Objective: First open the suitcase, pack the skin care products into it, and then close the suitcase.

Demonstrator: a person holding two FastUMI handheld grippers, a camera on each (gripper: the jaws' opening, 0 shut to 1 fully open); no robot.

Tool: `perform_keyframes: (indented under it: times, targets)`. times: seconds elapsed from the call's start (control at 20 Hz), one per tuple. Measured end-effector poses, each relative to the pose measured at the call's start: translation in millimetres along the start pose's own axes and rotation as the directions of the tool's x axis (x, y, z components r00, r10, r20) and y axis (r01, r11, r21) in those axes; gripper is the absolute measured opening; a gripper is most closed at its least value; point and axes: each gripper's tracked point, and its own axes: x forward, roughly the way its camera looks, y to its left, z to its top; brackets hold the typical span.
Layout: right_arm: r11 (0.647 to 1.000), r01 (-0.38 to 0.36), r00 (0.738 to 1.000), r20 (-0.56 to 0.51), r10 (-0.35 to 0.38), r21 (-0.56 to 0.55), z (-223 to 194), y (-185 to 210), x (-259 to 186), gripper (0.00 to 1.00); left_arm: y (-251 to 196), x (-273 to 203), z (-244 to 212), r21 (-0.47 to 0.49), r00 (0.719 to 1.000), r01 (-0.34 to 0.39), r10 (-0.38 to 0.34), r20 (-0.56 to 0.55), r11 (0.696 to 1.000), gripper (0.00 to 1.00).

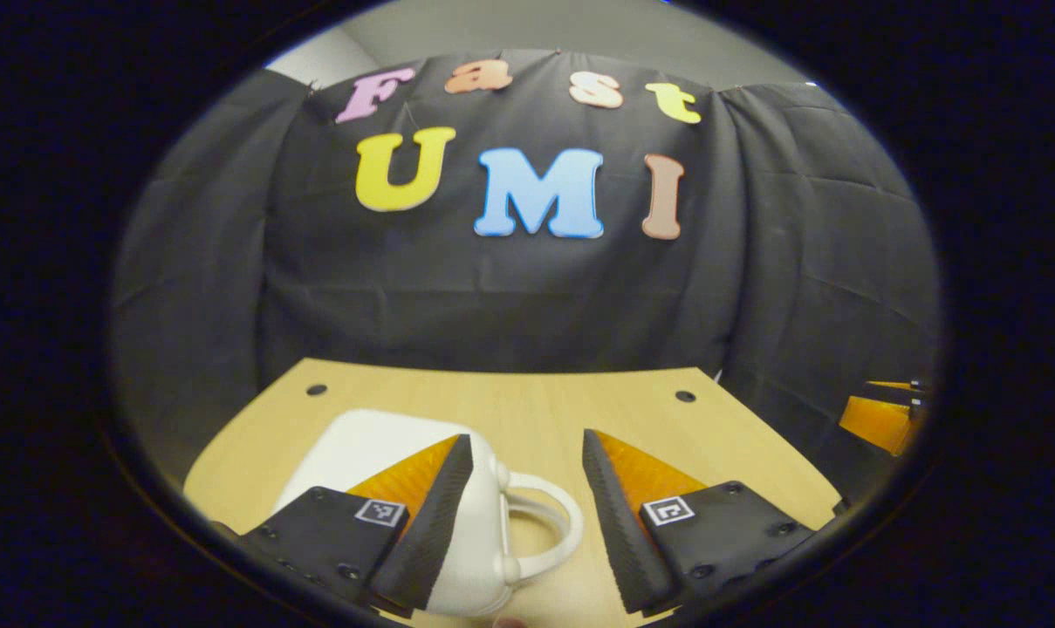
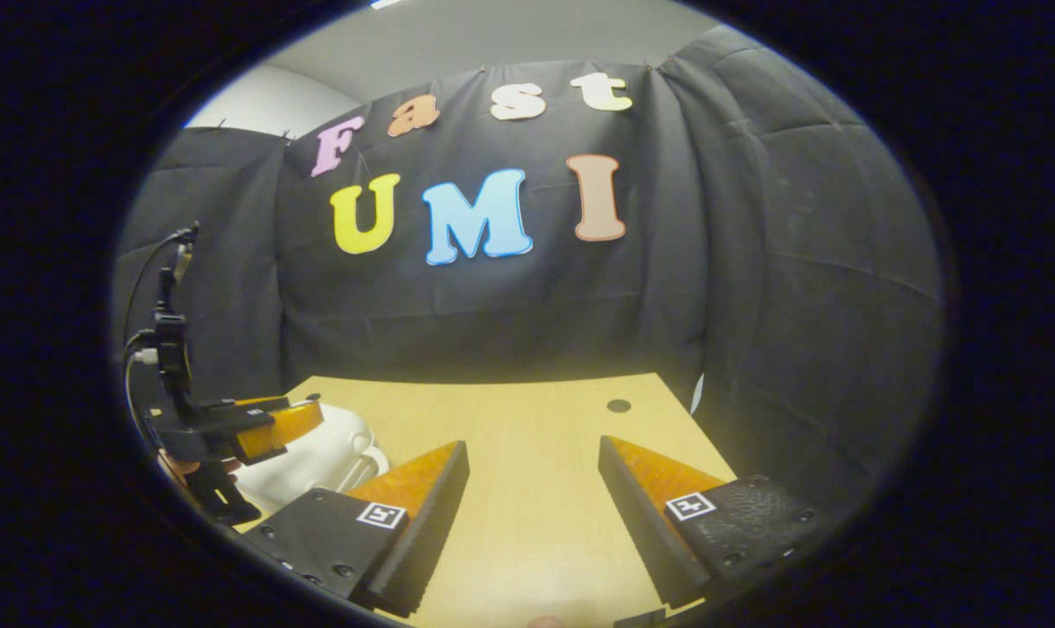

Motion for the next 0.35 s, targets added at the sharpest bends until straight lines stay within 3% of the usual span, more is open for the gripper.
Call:
perform_keyframes:
  times: [0.05, 0.25, 0.35]
  targets:
    - [1.0, 0.016, 0.999, 0.03, -0.015, -0.015, 6, -2, -2, 0.92, -4, -10, 21, 0.024, 0.998, -0.028, 0.027, 0.059, 0.999, 0.87]
    - [0.995, 0.074, 0.987, 0.148, -0.063, -0.071, 26, -11, -9, 0.93, -26, -45, 68, 0.009, 0.976, -0.072, 0.068, 0.206, 0.997, 0.9]
    - [0.991, 0.084, 0.982, 0.176, -0.065, -0.103, 28, -17, -13, 0.93, -43, -52, 70, 0.008, 0.972, -0.075, 0.072, 0.226, 0.997, 0.89]
